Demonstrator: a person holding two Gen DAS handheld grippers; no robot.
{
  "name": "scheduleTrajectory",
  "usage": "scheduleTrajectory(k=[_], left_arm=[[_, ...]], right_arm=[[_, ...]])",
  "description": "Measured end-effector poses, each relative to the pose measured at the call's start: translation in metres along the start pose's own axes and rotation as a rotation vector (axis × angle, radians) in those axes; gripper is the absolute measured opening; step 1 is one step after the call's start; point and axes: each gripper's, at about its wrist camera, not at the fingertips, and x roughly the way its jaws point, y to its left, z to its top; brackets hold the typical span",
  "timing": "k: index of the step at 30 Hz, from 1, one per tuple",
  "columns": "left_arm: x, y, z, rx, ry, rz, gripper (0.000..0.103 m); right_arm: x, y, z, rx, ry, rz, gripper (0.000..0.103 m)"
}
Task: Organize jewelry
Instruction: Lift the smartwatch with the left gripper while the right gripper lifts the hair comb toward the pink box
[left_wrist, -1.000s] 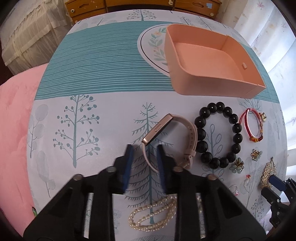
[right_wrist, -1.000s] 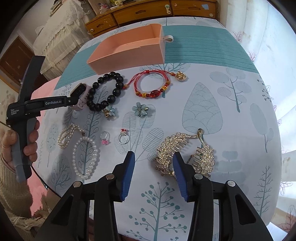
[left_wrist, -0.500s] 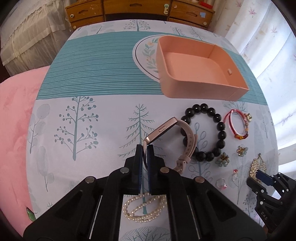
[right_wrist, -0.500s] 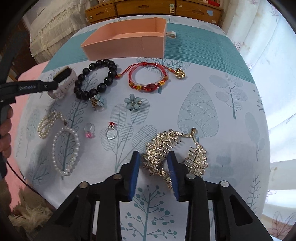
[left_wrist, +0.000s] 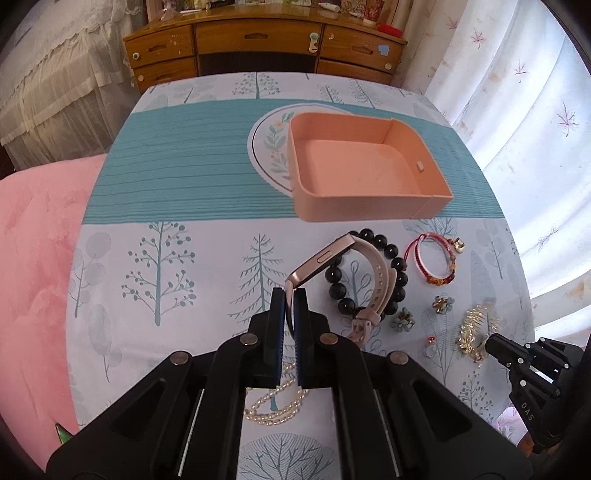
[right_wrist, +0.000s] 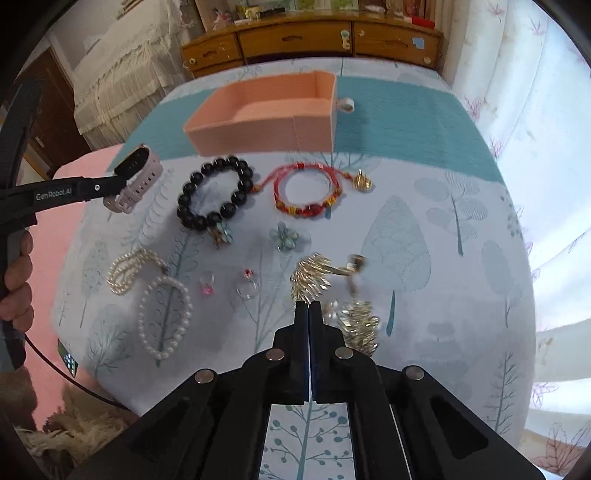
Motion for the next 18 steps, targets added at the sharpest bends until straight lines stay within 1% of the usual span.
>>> scheduleTrajectory(k=[6,8,9,10,11,12,13,14,15,18], left_arm=[[-0.009,-0.004,0.009,0.014,-0.021,0.006,0.002],[-0.012,-0.005,0.009,0.019,-0.024,0.005,0.002],[-0.012,-0.006,0.009,0.019,-0.024,0.004,0.002],[-0.013,-0.006,0.009,0.018,-0.024,0.002,0.002],[-0.012,-0.006,0.008,0.018,-0.022,0.0,0.002],[-0.012,-0.006,0.008,0.015,-0.02,-0.001,0.002],[-0.011,-0.006,0.008,0.013,-0.017,-0.002,0.002],[-0.009,-0.006,0.008,0.012,-0.014,-0.004,0.002],[-0.008,-0.007,0.007,0.011,-0.011,-0.004,0.002],[-0.006,-0.009,0.004,0.012,-0.004,-0.007,0.002]], right_arm=[[-0.014,0.0,0.008,-0.005,-0.049,0.005,0.0],[-0.024,-0.011,0.009,0.015,-0.065,-0.036,0.0],[-0.026,-0.019,0.009,0.04,-0.061,-0.045,0.001],[-0.027,-0.031,0.009,0.08,-0.041,-0.034,0.002],[-0.026,-0.039,0.008,0.104,-0.026,-0.027,0.007],[-0.024,-0.051,0.006,0.148,-0.005,-0.022,0.021],[-0.023,-0.058,0.003,0.181,0.007,-0.029,0.028],[-0.021,-0.066,-0.001,0.209,0.014,-0.03,0.04],[-0.02,-0.069,-0.003,0.23,0.021,-0.021,0.041],[-0.012,-0.075,-0.011,0.289,0.049,0.017,0.041]])
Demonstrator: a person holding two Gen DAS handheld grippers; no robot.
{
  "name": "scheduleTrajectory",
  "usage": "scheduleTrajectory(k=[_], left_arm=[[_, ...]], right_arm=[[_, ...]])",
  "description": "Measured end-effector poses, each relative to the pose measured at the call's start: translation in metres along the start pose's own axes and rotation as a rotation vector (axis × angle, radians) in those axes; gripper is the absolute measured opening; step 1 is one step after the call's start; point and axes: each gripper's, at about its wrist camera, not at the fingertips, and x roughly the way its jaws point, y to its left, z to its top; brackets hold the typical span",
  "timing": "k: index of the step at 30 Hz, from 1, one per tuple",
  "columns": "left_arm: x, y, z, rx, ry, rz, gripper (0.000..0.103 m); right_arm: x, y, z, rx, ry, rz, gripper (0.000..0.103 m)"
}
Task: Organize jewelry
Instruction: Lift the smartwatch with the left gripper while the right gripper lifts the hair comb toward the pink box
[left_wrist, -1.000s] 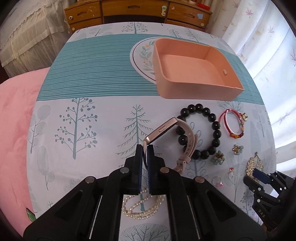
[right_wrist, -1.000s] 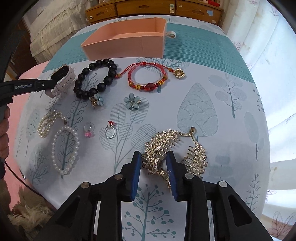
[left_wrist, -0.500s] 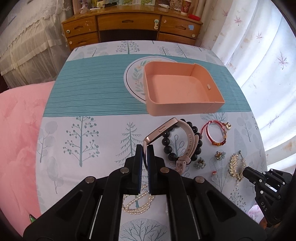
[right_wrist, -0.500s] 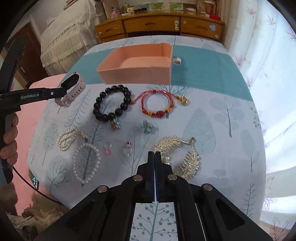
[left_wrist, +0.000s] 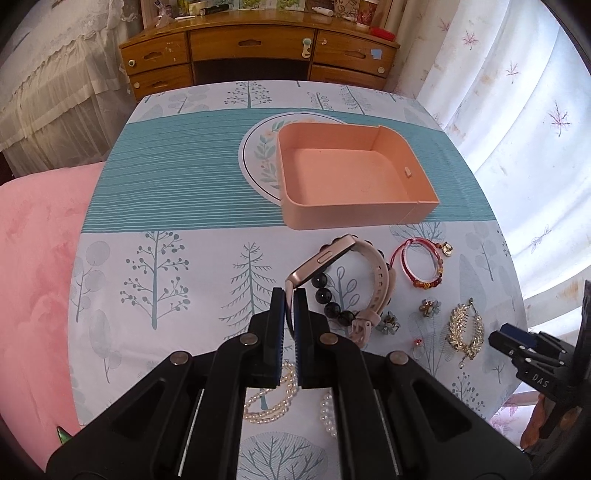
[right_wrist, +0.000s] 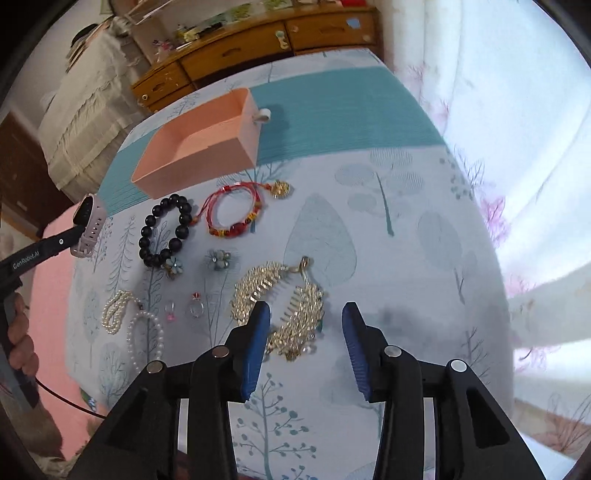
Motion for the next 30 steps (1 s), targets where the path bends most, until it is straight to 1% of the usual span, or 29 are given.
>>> scheduleTrajectory(k=[5,11,14,16,17,18,24,30], left_arm=[[0.002,-0.001,-0.004,0.0,0.009,-0.004,0.002],[0.006,0.001,-0.006,-0.007,0.021,-0.006,0.002],[0.008,0.0,-0.007,-0.006,0.026,-0.01,0.002],[0.009,-0.001,-0.007,-0.003,0.029,-0.014,0.002],[0.009,-0.002,-0.007,-0.002,0.03,-0.017,0.002],[0.01,-0.004,-0.007,0.002,0.032,-0.018,0.002],[0.008,-0.006,-0.007,0.014,0.031,-0.02,0.002],[0.003,-0.008,-0.002,0.024,0.02,-0.016,0.002]], right_arm=[[0.019,0.001,-0.016,0.038,0.035,-0.008,0.041],[0.031,0.009,-0.015,0.042,0.006,-0.053,0.041],[0.033,0.015,-0.012,0.015,-0.012,-0.085,0.041],[0.036,0.022,-0.011,-0.026,-0.02,-0.131,0.037],[0.04,0.027,-0.01,-0.044,-0.022,-0.147,0.031],[0.041,0.029,-0.01,-0.053,-0.022,-0.152,0.029],[0.038,0.028,-0.01,-0.06,-0.03,-0.137,0.028],[0.017,0.031,-0.008,-0.07,-0.086,-0.11,0.028]])
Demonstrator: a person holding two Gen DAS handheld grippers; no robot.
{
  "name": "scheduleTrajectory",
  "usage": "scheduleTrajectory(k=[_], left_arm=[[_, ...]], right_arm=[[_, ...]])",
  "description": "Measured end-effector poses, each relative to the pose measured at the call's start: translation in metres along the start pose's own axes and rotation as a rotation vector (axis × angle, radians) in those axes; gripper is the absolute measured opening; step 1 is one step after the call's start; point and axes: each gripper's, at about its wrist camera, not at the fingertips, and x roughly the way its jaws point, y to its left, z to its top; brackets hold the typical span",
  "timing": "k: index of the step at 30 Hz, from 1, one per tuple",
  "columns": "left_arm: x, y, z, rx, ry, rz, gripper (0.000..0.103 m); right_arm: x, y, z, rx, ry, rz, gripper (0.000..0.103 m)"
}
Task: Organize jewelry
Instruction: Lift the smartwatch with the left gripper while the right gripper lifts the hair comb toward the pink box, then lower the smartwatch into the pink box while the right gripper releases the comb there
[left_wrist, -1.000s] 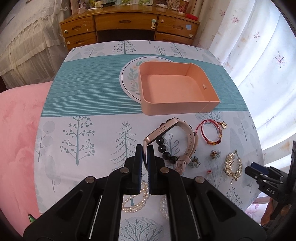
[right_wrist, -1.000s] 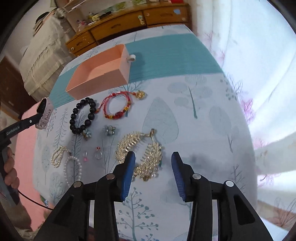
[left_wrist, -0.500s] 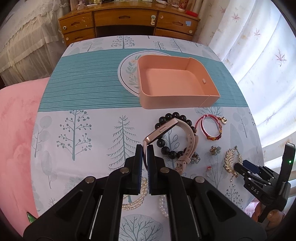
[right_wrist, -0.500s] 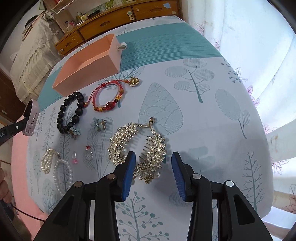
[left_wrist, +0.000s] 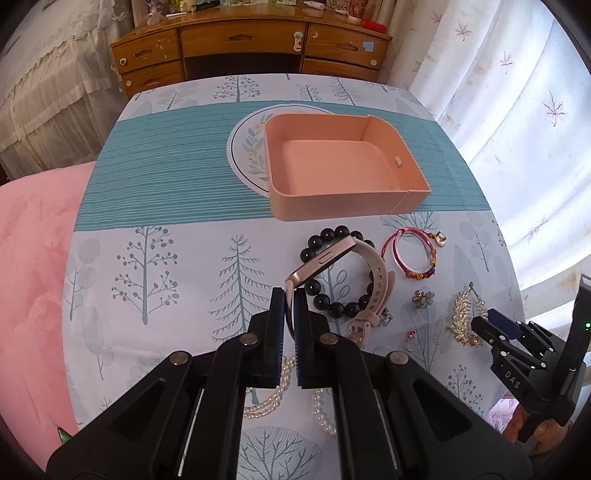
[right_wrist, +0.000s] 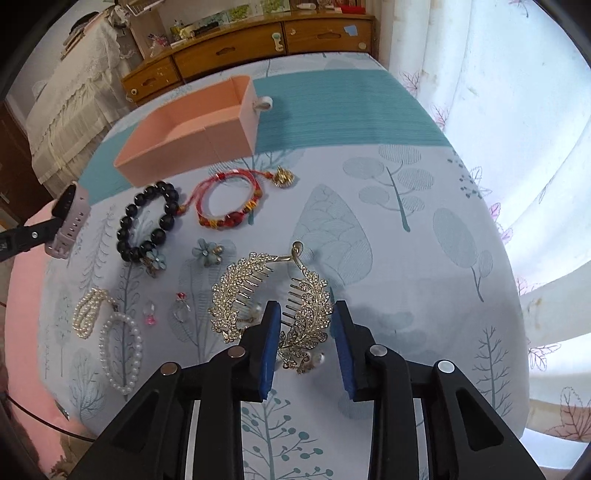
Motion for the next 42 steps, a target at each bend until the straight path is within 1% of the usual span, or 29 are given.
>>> scheduleTrajectory(k=[3,7,10,11,13,16,18,20,22,24,27,30,34,35,36,37,38,40,41,42], left_arm=[[-0.003,-0.003,0.01,0.013,-0.011,0.004,0.002],[-0.01,-0.005,0.032,0.022,-0.046,0.013,0.002],[-0.01,-0.007,0.058,0.017,-0.075,0.022,0.003],[-0.008,-0.007,0.068,0.013,-0.084,0.021,0.003],[-0.002,-0.008,0.086,0.008,-0.097,0.029,0.003],[0.015,-0.011,0.111,0.009,-0.108,0.046,0.003],[0.032,-0.012,0.123,0.007,-0.099,0.059,0.003],[0.051,-0.013,0.131,-0.001,-0.073,0.059,0.003],[0.072,-0.011,0.134,-0.014,-0.035,0.053,0.003],[0.089,-0.011,0.133,-0.019,-0.008,0.052,0.003],[0.105,-0.011,0.13,-0.012,0.011,0.059,0.004],[0.111,-0.01,0.127,0.009,0.024,0.061,0.006],[0.111,-0.011,0.122,0.049,0.024,0.076,0.008],[0.109,-0.011,0.121,0.054,0.024,0.077,0.015],[0.106,-0.011,0.12,0.06,0.025,0.072,0.024],[0.104,-0.012,0.118,0.065,0.026,0.047,0.028],[0.101,-0.012,0.116,0.065,0.026,0.03,0.035],[0.094,-0.015,0.114,0.072,0.019,0.018,0.041],[0.091,-0.016,0.112,0.079,0.012,0.037,0.046],[0.087,-0.017,0.11,0.084,0.004,0.046,0.048]], right_arm=[[-0.015,0.005,0.012,-0.008,-0.032,0.035,0.028],[-0.036,0.02,0.045,-0.047,-0.107,0.086,0.028],[-0.048,0.038,0.088,-0.082,-0.178,0.129,0.028],[-0.049,0.042,0.097,-0.088,-0.194,0.135,0.028],[-0.047,0.054,0.131,-0.099,-0.237,0.158,0.028],[-0.035,0.066,0.168,-0.092,-0.248,0.189,0.028],[-0.02,0.073,0.195,-0.069,-0.232,0.227,0.028],[-0.006,0.079,0.213,-0.047,-0.213,0.24,0.028],[0.015,0.084,0.23,-0.041,-0.183,0.227,0.028],[0.037,0.086,0.239,-0.035,-0.15,0.209,0.028],[0.069,0.082,0.244,-0.019,-0.097,0.195,0.028],[0.092,0.077,0.24,-0.009,-0.063,0.192,0.028],[0.108,0.077,0.239,-0.017,-0.05,0.167,0.028],[0.109,0.077,0.237,-0.021,-0.05,0.162,0.028],[0.113,0.079,0.237,-0.032,-0.049,0.152,0.028],[0.117,0.081,0.237,-0.042,-0.047,0.14,0.028],[0.119,0.083,0.237,-0.049,-0.044,0.133,0.028],[0.126,0.085,0.238,-0.059,-0.039,0.123,0.028],[0.124,0.086,0.237,-0.061,-0.037,0.121,0.028],[0.128,0.087,0.237,-0.066,-0.034,0.116,0.028]])
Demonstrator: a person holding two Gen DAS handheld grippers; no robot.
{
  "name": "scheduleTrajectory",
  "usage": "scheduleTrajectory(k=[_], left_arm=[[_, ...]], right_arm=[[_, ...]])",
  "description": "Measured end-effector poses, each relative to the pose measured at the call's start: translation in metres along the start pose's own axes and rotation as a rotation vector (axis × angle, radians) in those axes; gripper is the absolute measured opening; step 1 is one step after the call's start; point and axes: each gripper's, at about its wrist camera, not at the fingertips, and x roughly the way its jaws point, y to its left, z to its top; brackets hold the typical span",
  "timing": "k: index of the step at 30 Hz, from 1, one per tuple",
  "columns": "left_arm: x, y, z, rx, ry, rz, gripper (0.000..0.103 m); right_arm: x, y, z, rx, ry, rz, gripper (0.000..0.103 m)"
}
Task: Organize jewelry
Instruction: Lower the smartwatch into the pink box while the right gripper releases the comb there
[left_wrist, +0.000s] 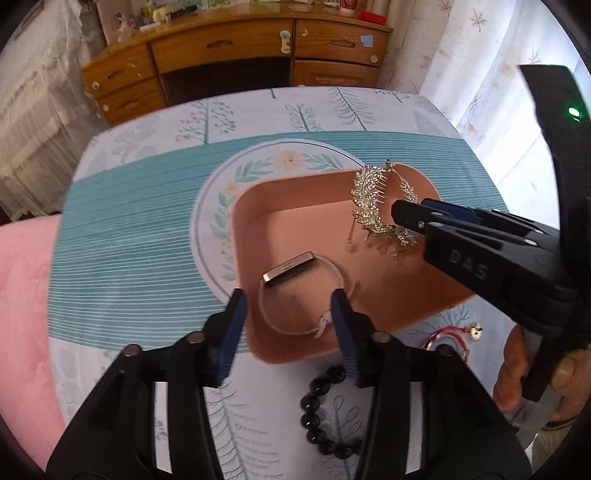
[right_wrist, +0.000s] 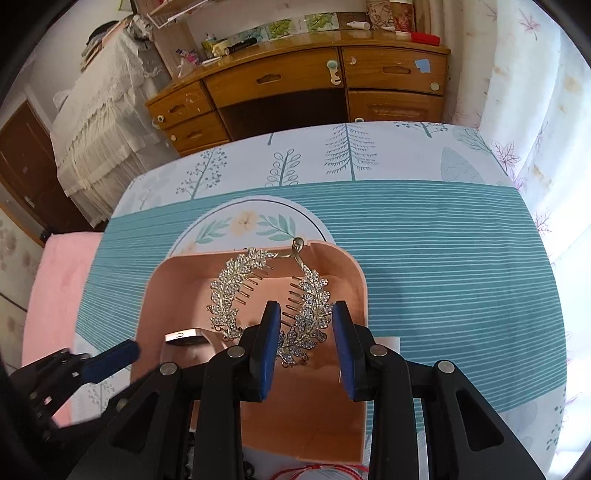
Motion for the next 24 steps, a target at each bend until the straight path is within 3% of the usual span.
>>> scheduleTrajectory(k=[9,14,20,24], left_arm=[[-0.03,0.007,-0.016,0.002,-0.034,-0.006,0.048],[-0.035,0.013,-0.028,-0.011,-0.03,-0.005,0.048],[-0.045,0.019,-0.036,-0.022,-0.041,0.009,0.048],[-0.055,0.024,-0.042,-0.032,-0.051,0.012,0.048]], right_arm=[[-0.002,0.008,-0.009,-0.046,0.007,-0.014,0.028],[0.006,0.019,-0.01,-0.104,0.0,-0.084,0.028],[0.002,0.025,-0.008,-0.114,-0.013,-0.082,0.042],[-0.019,0.025,-0.009,-0.121,-0.043,-0.068,0.044]])
